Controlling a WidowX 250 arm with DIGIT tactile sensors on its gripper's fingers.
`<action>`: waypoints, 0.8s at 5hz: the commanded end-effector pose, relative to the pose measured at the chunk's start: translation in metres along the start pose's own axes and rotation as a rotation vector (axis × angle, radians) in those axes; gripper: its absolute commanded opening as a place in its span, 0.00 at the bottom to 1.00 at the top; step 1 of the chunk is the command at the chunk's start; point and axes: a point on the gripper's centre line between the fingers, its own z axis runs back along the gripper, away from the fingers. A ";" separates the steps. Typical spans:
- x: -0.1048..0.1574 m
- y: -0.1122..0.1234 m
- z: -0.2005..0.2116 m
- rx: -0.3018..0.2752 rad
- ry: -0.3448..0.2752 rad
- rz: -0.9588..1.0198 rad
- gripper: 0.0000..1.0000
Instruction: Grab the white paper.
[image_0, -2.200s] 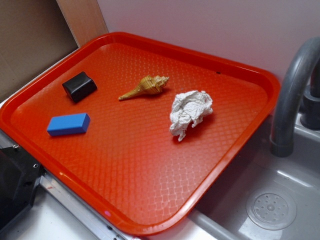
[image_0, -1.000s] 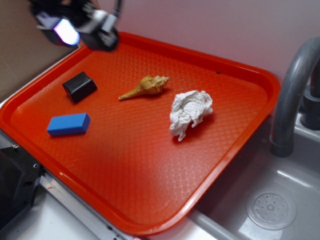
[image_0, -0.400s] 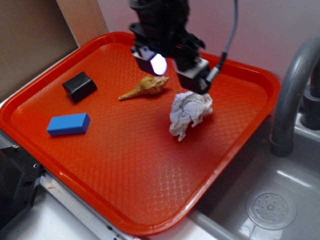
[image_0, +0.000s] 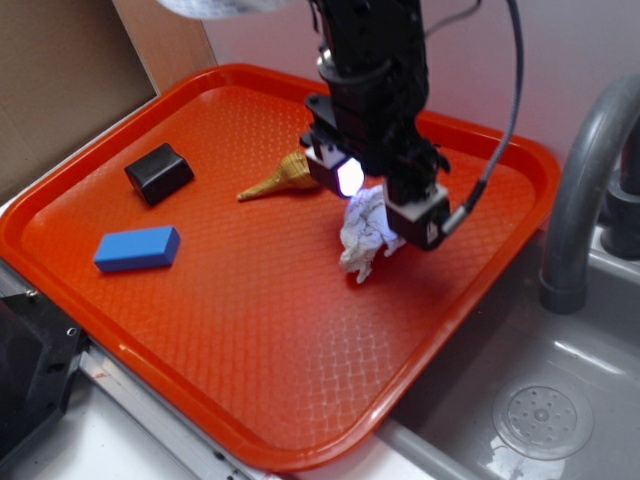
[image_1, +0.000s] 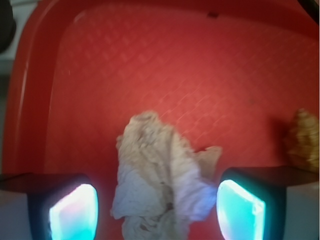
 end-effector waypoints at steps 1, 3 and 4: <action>-0.007 -0.012 -0.014 0.052 0.026 -0.044 1.00; -0.009 -0.004 -0.032 0.107 0.077 0.034 0.00; -0.011 -0.001 -0.020 0.097 0.063 0.031 0.00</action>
